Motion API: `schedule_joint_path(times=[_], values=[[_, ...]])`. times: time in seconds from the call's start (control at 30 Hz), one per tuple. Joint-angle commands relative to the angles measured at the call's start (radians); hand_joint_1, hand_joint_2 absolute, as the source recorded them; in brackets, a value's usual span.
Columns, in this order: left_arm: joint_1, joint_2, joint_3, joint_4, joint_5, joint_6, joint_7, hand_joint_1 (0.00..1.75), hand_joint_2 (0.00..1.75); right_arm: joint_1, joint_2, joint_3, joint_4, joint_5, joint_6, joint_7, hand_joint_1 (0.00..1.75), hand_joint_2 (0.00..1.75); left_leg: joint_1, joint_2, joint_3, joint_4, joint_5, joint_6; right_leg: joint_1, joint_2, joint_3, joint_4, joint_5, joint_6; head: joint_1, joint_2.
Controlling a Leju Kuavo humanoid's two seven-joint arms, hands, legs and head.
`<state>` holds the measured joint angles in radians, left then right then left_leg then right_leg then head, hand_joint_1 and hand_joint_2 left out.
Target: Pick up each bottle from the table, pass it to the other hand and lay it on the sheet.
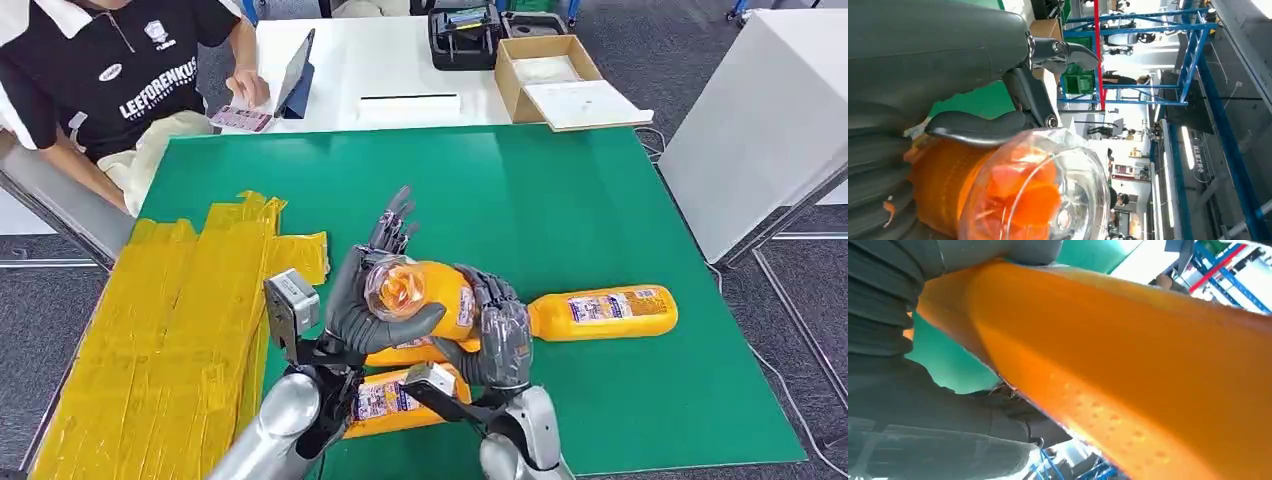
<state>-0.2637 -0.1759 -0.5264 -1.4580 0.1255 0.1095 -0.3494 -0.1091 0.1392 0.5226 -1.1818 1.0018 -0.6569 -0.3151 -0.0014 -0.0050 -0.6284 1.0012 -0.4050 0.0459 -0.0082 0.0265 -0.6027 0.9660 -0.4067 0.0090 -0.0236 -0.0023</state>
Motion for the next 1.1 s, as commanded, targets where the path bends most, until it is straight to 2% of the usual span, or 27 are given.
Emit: schedule_joint_path(times=[0.03, 0.17, 0.27, 0.43, 0.53, 0.6, 0.67, 0.77, 1.1], values=[[-0.014, 0.003, 0.009, 0.031, -0.028, 0.039, -0.008, 0.0, 1.75, 0.049, 0.03, -0.171, -0.143, -0.035, -0.041, -0.13, 1.75, 1.75, 0.0, -0.002, 0.002, 0.0, 0.0, -0.003, 0.0, -0.004, 0.002, 0.001, -0.001, -0.001, 0.0, 0.0], [-0.019, 0.001, 0.027, 0.067, -0.026, 0.055, -0.002, 0.0, 1.75, 0.096, 0.047, -0.266, -0.306, -0.115, -0.041, -0.185, 1.75, 1.75, 0.0, -0.002, 0.001, 0.001, -0.001, -0.003, 0.0, -0.004, 0.002, 0.002, -0.002, -0.001, 0.0, 0.0], [-0.012, 0.001, 0.034, 0.077, -0.023, 0.06, -0.008, 0.0, 1.75, 0.125, 0.035, -0.276, -0.391, -0.154, -0.041, -0.188, 1.75, 1.75, 0.0, -0.003, 0.003, 0.002, -0.002, -0.004, 0.0, -0.006, 0.005, 0.002, -0.003, -0.001, 0.0, 0.0], [-0.012, 0.001, 0.034, 0.077, -0.023, 0.06, -0.008, 0.0, 1.75, 0.125, 0.035, -0.276, -0.391, -0.154, -0.041, -0.188, 1.75, 1.75, -0.001, -0.001, 0.001, 0.0, 0.0, -0.002, -0.001, -0.002, 0.002, 0.0, 0.0, -0.001, 0.0, 0.0], [-0.012, 0.001, 0.034, 0.077, -0.023, 0.06, -0.008, 0.0, 1.75, 0.125, 0.035, -0.276, -0.391, -0.154, -0.041, -0.188, 1.75, 1.75, 0.0, 0.002, 0.005, 0.001, -0.002, -0.005, 0.0, -0.001, 0.004, 0.001, -0.001, -0.001, 0.0, 0.0], [-0.012, 0.001, 0.034, 0.077, -0.023, 0.06, -0.008, 0.0, 1.75, 0.125, 0.035, -0.276, -0.391, -0.154, -0.041, -0.188, 1.75, 1.75, -0.001, -0.002, 0.003, 0.0, 0.0, -0.003, -0.001, -0.004, 0.003, 0.0, -0.001, -0.001, 0.0, 0.0], [-0.012, 0.001, 0.034, 0.077, -0.023, 0.06, -0.008, 0.0, 1.75, 0.125, 0.035, -0.276, -0.391, -0.154, -0.041, -0.188, 1.75, 1.75, 0.0, 0.0, 0.002, 0.0, -0.001, -0.002, 0.0, -0.002, 0.002, -0.001, 0.0, -0.001, 0.0, 0.0], [0.004, 0.005, 0.037, 0.07, -0.027, 0.075, -0.011, 0.0, 1.75, 0.154, 0.054, -0.313, -0.429, -0.228, -0.041, -0.268, 1.75, 1.75, 0.0, 0.0, 0.003, 0.0, -0.001, -0.003, 0.0, -0.003, 0.003, 0.0, -0.001, -0.001, 0.0, 0.0], [0.028, -0.001, 0.064, 0.069, -0.053, 0.099, -0.008, 0.0, 1.75, 0.15, 0.081, -0.349, -0.475, -0.348, -0.041, -0.333, 1.75, 1.75, 0.0, 0.0, 0.003, 0.0, -0.001, -0.003, 0.0, -0.003, 0.004, 0.0, -0.001, -0.001, 0.0, 0.0]])
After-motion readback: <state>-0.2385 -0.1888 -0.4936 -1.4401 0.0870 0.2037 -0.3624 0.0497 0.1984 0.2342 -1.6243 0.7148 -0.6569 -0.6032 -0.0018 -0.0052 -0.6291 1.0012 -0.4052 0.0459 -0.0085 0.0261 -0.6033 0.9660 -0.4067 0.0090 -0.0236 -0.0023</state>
